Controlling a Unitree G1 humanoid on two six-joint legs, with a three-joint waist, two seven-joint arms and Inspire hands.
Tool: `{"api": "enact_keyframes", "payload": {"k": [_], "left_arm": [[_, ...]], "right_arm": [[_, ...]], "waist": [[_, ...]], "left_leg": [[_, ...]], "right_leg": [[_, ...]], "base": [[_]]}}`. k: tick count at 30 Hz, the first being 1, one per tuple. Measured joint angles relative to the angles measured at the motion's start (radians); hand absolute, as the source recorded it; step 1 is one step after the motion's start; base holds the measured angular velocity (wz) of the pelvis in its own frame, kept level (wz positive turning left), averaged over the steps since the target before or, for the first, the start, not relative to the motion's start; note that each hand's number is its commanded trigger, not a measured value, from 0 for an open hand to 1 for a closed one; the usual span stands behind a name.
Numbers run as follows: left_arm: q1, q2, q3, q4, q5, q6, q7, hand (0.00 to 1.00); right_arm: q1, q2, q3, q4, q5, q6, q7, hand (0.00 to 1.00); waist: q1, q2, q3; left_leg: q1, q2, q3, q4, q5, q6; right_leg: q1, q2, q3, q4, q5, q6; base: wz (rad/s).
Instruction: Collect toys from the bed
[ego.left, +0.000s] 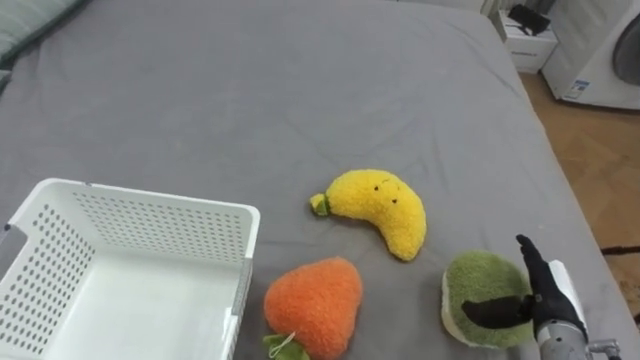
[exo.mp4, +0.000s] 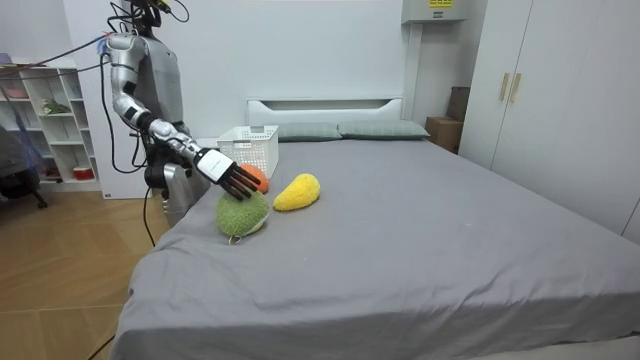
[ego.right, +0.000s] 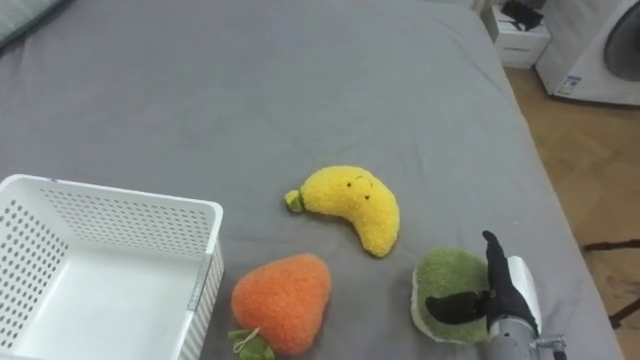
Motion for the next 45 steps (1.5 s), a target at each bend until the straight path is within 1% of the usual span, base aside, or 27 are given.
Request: {"api": "enact_keyframes", "payload": {"k": [2, 4, 6, 10, 12, 17, 18, 19, 20, 21, 24, 27, 31, 39, 45], "left_arm": [[0.0, 0.0, 0.0, 0.0, 0.0, 0.005, 0.0, 0.0], [0.003, 0.001, -0.002, -0.002, 0.0, 0.014, 0.0, 0.0], [0.005, 0.002, -0.003, -0.003, 0.0, 0.014, 0.0, 0.0], [0.008, 0.002, -0.003, -0.003, 0.0, 0.014, 0.0, 0.0], [0.008, 0.002, -0.004, -0.002, 0.0, 0.014, 0.0, 0.0], [0.008, 0.002, -0.013, -0.001, -0.001, 0.014, -0.001, 0.0], [0.007, 0.0, -0.014, -0.001, -0.001, 0.014, -0.001, 0.0], [0.007, 0.0, -0.015, -0.001, -0.001, 0.014, -0.001, 0.0], [0.007, 0.001, -0.015, -0.001, -0.001, 0.014, 0.0, 0.0], [0.007, 0.001, -0.015, 0.0, -0.001, 0.014, 0.001, 0.0], [0.008, 0.0, -0.014, 0.001, -0.001, 0.014, 0.002, 0.0], [0.008, -0.002, -0.015, 0.001, -0.001, 0.014, 0.002, 0.0], [0.008, -0.001, -0.015, 0.001, -0.001, 0.015, 0.004, 0.0], [0.005, -0.001, -0.015, 0.001, -0.001, 0.016, 0.004, 0.0], [-0.006, 0.0, -0.033, 0.001, -0.001, 0.016, 0.006, 0.0]], "right_arm": [[-0.01, -0.009, 0.001, 0.017, -0.006, 0.0, 0.008, 0.0], [-0.038, -0.022, 0.017, 0.071, -0.008, 0.0, 0.009, 0.0], [-0.04, -0.029, 0.029, 0.107, -0.01, 0.0, 0.017, 0.0], [-0.04, -0.03, 0.029, 0.154, -0.034, -0.001, 0.019, 0.0], [-0.04, -0.03, 0.029, 0.179, -0.048, -0.001, 0.019, 0.0], [-0.044, -0.03, 0.03, 0.219, -0.088, -0.005, 0.018, 0.0], [-0.047, -0.03, 0.03, 0.235, -0.098, -0.005, 0.018, 0.1], [-0.047, -0.03, 0.03, 0.248, -0.098, -0.006, 0.017, 0.16], [-0.047, -0.03, 0.03, 0.254, -0.098, -0.007, 0.017, 0.63], [-0.048, -0.03, 0.03, 0.267, -0.099, -0.011, 0.015, 1.0], [-0.053, -0.032, 0.025, 0.273, -0.108, -0.011, 0.011, 1.0], [-0.068, -0.049, 0.027, 0.287, -0.116, -0.012, -0.003, 1.0], [-0.073, -0.069, 0.039, 0.315, -0.116, -0.01, -0.008, 1.0], [-0.072, -0.068, 0.048, 0.332, -0.126, -0.008, -0.001, 1.0], [-0.073, -0.068, 0.048, 0.336, -0.196, -0.023, 0.018, 1.0]], "waist": [[0.003, 0.003, 0.0001], [0.007, 0.004, 0.0006], [0.01, 0.004, 0.0006], [0.024, 0.002, 0.0008], [0.027, 0.002, 0.0014], [0.035, -0.003, 0.0023], [0.04, -0.002, 0.0021], [0.045, -0.001, 0.0015], [0.048, -0.001, 0.0013], [0.051, 0.0, 0.0009], [0.051, 0.003, -0.0011], [0.053, 0.007, -0.0032], [0.056, 0.008, -0.0032], [0.051, 0.013, -0.0034], [0.049, 0.016, -0.0019]], "left_leg": [[-0.005, -0.001, -0.009, 0.005, 0.0, 0.0], [-0.006, -0.001, -0.014, 0.008, 0.0, 0.0], [-0.004, -0.002, -0.024, 0.011, 0.0, 0.0], [-0.005, -0.004, -0.033, 0.014, 0.0, 0.0], [-0.003, -0.006, -0.036, 0.017, 0.0, 0.0], [-0.006, -0.01, -0.047, 0.03, 0.0, 0.001], [-0.006, -0.01, -0.048, 0.03, 0.0, 0.002], [-0.006, -0.011, -0.048, 0.03, 0.0, 0.002], [-0.006, -0.011, -0.049, 0.031, 0.0, 0.002], [-0.007, -0.011, -0.05, 0.03, 0.0, 0.002], [-0.013, -0.013, -0.061, 0.031, 0.001, 0.003], [-0.013, -0.013, -0.062, 0.03, 0.001, 0.003], [-0.014, -0.013, -0.063, 0.028, 0.001, 0.002], [-0.013, -0.013, -0.064, 0.031, 0.001, 0.002], [-0.012, -0.013, -0.064, 0.026, 0.001, 0.002]], "right_leg": [[0.002, -0.001, -0.011, 0.0, 0.0, 0.0], [0.01, -0.002, -0.016, 0.0, 0.0, 0.0], [0.018, -0.004, -0.024, -0.001, 0.0, 0.0], [0.028, -0.005, -0.033, -0.001, 0.0, 0.0], [0.033, -0.011, -0.034, -0.001, -0.002, 0.0], [0.034, -0.012, -0.034, -0.001, -0.006, 0.001], [0.034, -0.013, -0.035, -0.002, -0.006, 0.002], [0.034, -0.013, -0.035, -0.001, -0.007, 0.002], [0.034, -0.013, -0.035, -0.002, -0.007, 0.002], [0.034, -0.013, -0.037, -0.002, -0.007, 0.002], [0.034, -0.014, -0.049, -0.004, -0.007, 0.002], [0.036, -0.014, -0.051, -0.01, -0.006, 0.002], [0.038, -0.012, -0.052, -0.017, -0.006, 0.002], [0.035, -0.013, -0.052, -0.017, -0.006, 0.001], [0.046, -0.012, -0.052, -0.017, -0.006, 0.002]], "base": [[0.14], [0.08], [0.13], [0.08], [0.07], [0.07], [0.0], [0.0], [0.0], [0.05], [0.1], [0.02], [0.0], [0.0], [0.0]]}}
